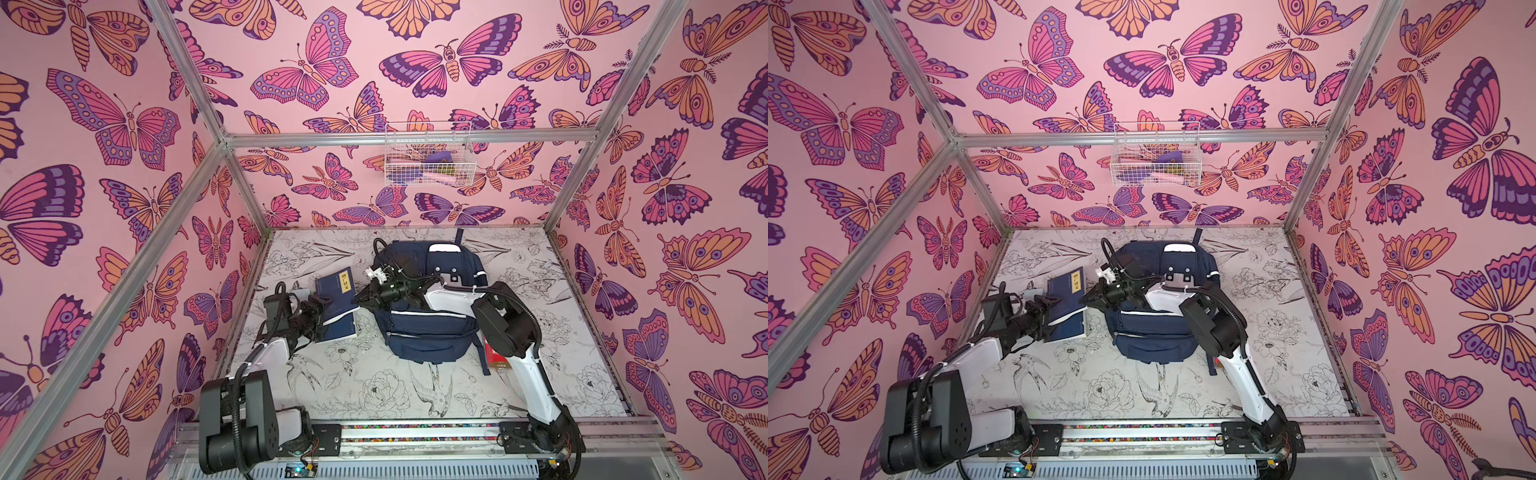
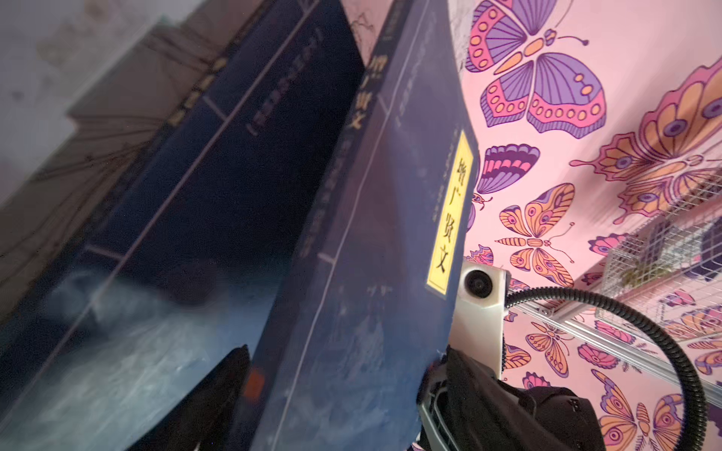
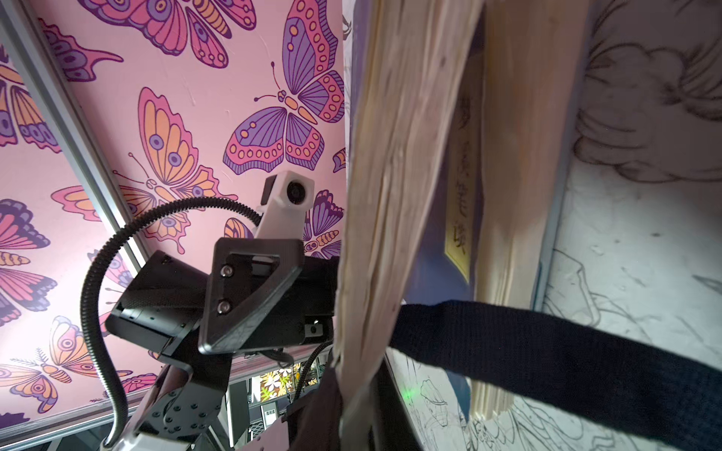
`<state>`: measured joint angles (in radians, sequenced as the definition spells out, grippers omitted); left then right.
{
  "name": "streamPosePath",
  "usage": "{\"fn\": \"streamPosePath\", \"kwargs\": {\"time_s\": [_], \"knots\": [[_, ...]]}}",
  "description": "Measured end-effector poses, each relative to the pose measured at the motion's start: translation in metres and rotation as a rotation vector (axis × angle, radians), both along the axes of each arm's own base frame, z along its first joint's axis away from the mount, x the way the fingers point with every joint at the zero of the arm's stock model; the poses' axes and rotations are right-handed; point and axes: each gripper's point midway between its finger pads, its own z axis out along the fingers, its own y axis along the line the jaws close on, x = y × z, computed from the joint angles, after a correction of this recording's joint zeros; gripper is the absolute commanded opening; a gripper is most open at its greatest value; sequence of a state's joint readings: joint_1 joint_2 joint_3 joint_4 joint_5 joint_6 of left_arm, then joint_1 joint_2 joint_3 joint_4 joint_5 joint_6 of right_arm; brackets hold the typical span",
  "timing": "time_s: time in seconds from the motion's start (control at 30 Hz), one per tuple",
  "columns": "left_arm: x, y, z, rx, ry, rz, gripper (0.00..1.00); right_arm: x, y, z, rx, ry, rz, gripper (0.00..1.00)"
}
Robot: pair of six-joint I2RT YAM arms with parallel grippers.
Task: Pack books, pencil case, and school supplies into a backpack
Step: Pick up the book.
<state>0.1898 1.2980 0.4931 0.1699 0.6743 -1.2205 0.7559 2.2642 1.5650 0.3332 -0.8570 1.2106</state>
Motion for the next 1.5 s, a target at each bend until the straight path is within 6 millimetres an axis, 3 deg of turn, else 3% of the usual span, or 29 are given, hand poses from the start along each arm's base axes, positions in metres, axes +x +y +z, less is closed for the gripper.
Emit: {"fn": "streamPosePath", "kwargs": {"time_s": [0.3, 0.37, 0.47, 0.5, 0.63, 0.73, 0.83, 1.0, 1.23, 1.5], "knots": [[0.004, -0.001, 0.02, -0.033, -0.078, 0.015, 0.43, 0.0, 0.0, 0.005, 0.011, -0.002, -0.006, 0.13], [0.004, -0.001, 0.029, -0.023, -0.108, 0.014, 0.3, 0.001, -0.001, 0.005, 0.01, -0.003, -0.008, 0.14], [0.001, -0.001, 0.038, -0.001, -0.137, 0.005, 0.02, 0.001, -0.002, 0.007, 0.008, -0.01, -0.006, 0.16], [0.0, -0.001, 0.039, 0.006, -0.138, 0.001, 0.0, 0.0, -0.002, 0.008, 0.006, -0.013, -0.004, 0.21], [0.0, -0.002, 0.046, 0.032, -0.144, -0.021, 0.0, -0.003, -0.009, 0.009, -0.04, -0.031, -0.004, 0.62], [-0.001, -0.002, 0.051, 0.051, -0.148, -0.033, 0.0, -0.006, -0.024, 0.013, -0.138, -0.082, -0.018, 0.72], [-0.001, -0.002, 0.065, 0.07, -0.172, -0.047, 0.0, -0.006, -0.05, 0.03, -0.252, -0.159, -0.058, 0.76], [0.001, -0.013, 0.1, 0.068, -0.261, -0.094, 0.0, -0.004, -0.085, 0.086, -0.294, -0.29, -0.116, 0.78], [-0.012, -0.076, 0.151, -0.047, -0.401, -0.267, 0.0, -0.013, -0.105, 0.142, -0.185, -0.389, -0.139, 0.86], [-0.034, -0.138, 0.213, -0.194, -0.59, -0.473, 0.0, 0.003, -0.177, 0.199, -0.021, -0.453, -0.297, 0.87]]}}
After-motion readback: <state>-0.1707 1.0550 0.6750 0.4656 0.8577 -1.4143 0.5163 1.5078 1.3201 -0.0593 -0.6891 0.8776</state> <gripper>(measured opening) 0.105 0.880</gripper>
